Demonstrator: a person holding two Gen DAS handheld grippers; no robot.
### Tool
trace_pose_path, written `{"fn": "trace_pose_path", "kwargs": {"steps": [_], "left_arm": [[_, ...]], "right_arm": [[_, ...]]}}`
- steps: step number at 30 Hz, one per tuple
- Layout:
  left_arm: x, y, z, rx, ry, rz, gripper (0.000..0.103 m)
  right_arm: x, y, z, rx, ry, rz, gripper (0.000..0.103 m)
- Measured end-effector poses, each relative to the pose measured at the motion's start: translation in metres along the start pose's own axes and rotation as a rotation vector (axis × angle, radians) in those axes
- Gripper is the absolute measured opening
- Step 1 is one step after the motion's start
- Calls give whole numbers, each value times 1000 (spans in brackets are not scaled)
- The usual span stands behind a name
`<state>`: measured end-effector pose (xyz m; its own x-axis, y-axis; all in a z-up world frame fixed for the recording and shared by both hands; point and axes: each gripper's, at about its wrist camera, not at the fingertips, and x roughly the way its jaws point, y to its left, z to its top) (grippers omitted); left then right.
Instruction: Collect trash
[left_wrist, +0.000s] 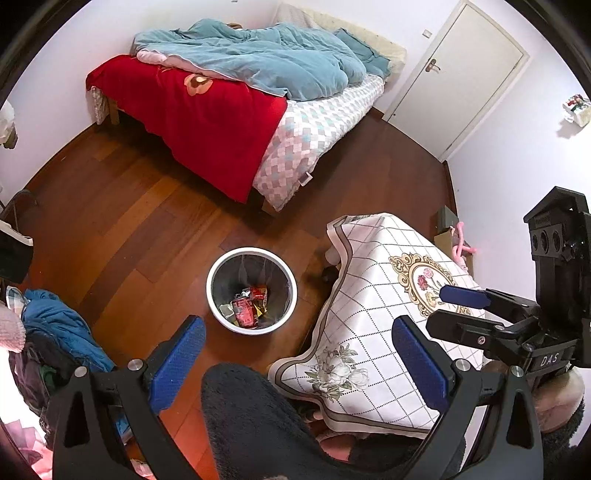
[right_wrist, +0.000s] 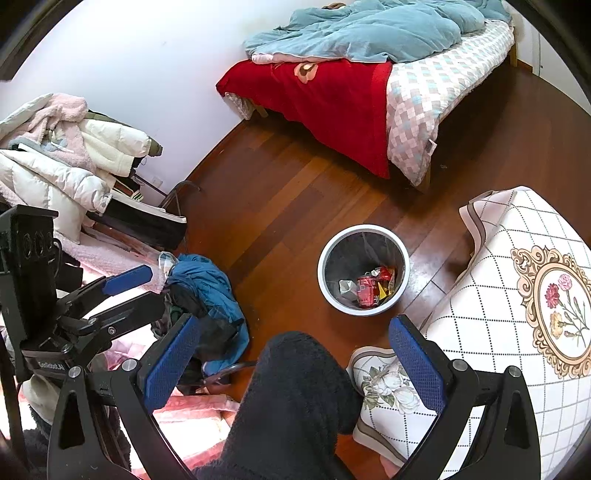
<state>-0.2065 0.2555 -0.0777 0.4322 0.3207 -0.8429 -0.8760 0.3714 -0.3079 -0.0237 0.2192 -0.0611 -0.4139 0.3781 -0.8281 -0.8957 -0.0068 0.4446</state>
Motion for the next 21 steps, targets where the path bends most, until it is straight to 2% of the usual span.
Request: {"fn": "trace_pose_path", "kwargs": {"steps": [21], "left_arm": [[-2,3,-2,-6,-3,2,103]], "right_arm": [[-1,3,-1,-19,8,15,103]]}}
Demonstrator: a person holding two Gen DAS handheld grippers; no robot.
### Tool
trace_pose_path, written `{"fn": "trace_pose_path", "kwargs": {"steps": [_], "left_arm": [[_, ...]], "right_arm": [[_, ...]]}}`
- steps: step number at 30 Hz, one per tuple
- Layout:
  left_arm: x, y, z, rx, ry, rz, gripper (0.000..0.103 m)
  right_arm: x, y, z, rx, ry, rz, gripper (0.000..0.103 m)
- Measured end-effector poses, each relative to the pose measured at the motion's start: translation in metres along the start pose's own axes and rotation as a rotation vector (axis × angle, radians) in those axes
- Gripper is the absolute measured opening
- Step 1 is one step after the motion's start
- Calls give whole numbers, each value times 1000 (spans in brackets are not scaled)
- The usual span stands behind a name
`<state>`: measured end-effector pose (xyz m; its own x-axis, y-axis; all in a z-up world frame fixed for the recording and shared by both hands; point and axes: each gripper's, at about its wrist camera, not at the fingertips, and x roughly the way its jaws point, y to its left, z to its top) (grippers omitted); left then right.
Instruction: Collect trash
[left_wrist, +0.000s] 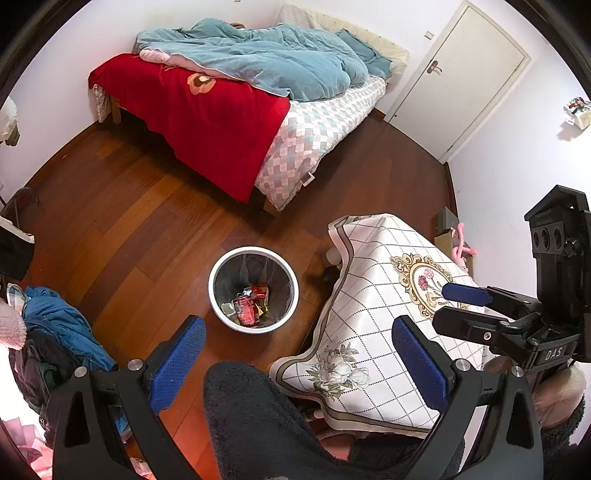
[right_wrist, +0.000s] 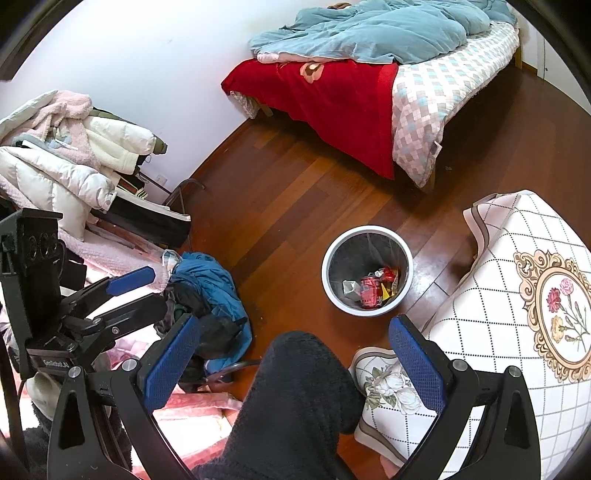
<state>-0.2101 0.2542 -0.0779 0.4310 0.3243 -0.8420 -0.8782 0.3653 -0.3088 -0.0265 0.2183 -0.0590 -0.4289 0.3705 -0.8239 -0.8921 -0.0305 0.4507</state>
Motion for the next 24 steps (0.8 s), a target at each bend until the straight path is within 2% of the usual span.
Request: {"fn": "trace_pose_path", "kwargs": {"steps": [24], "left_arm": [[-4,-8,-3,-1,-23,-2,103]], "right_arm": [[-2,1,-1,-3,-2,-2,103]]}}
